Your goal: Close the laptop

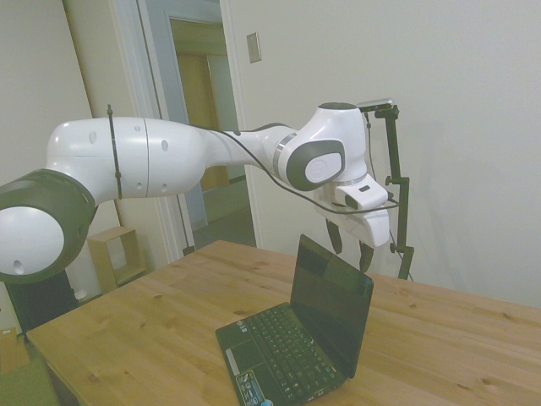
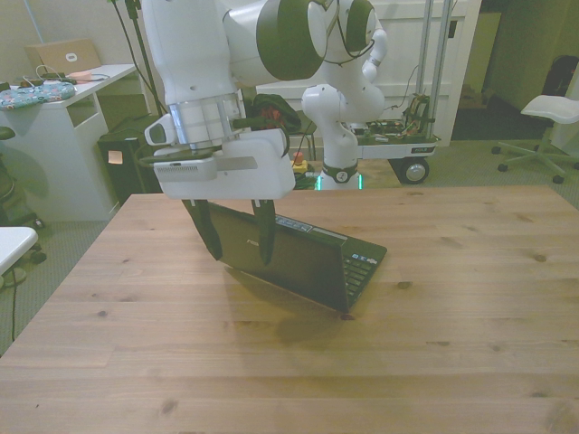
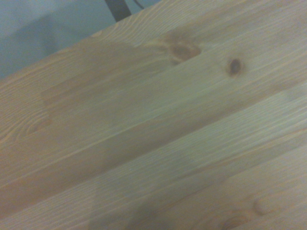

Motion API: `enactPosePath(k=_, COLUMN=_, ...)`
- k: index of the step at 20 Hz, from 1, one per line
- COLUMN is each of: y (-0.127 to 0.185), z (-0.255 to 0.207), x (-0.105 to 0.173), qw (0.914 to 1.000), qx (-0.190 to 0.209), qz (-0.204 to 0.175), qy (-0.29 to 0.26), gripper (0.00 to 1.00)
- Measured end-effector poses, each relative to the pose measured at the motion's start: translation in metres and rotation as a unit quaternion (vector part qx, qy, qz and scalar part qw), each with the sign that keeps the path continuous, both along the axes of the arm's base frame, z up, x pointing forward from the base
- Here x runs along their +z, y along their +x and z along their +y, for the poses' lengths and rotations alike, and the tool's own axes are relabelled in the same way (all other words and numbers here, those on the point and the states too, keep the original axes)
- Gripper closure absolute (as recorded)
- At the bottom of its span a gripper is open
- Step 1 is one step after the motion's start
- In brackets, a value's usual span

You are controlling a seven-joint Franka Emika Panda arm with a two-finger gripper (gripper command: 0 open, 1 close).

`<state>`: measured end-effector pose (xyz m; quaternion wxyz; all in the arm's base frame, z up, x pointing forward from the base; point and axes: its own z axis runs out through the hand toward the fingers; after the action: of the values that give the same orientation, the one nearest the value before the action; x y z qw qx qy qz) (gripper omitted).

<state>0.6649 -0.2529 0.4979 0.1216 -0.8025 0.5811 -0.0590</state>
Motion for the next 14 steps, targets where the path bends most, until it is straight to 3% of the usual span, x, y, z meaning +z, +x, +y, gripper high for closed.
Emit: enactPosePath(k=14, y=-0.025, z=-0.013, x=-0.001, qw=0.9996, qx=-0.023, qz=0.011, qy=0.014, gripper=1.0)
